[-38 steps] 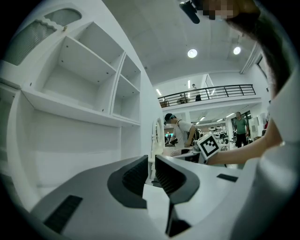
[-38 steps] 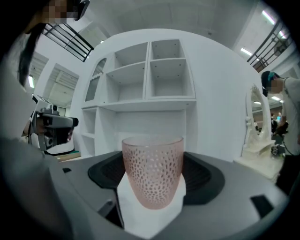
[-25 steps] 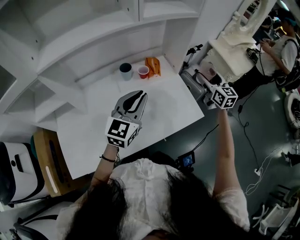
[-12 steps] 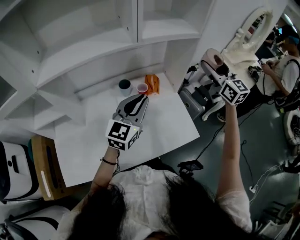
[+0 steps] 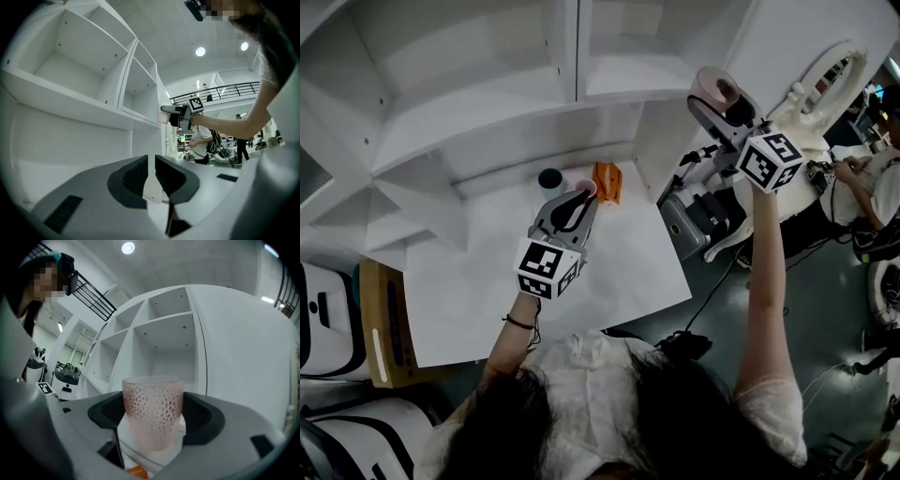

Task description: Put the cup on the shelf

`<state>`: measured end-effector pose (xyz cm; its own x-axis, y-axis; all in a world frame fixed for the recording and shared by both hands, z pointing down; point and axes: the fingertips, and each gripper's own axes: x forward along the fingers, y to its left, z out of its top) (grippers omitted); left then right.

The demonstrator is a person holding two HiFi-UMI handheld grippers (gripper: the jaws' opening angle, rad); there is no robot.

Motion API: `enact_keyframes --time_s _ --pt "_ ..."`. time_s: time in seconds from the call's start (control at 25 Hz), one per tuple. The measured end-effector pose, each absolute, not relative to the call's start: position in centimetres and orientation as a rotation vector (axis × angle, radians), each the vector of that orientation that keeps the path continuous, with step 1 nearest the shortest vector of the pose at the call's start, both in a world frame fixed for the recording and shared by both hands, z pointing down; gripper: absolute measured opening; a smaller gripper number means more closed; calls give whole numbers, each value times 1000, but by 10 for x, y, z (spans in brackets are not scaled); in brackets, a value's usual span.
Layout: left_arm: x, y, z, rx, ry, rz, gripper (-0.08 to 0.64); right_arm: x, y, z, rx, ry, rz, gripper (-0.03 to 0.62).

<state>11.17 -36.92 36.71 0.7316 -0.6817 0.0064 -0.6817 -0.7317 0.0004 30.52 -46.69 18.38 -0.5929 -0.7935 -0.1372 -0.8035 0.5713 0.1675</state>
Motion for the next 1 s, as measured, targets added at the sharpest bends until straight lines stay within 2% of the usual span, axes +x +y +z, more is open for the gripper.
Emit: enact_keyframes --time_s 0.44,1.0 --pt "121 -382 373 2894 -1207 28 58 258 -509 148 -1235 2786 348 347" --pt "91 -397 381 2816 -1328 23 58 222 -563 144 -1263 2864 192 347"
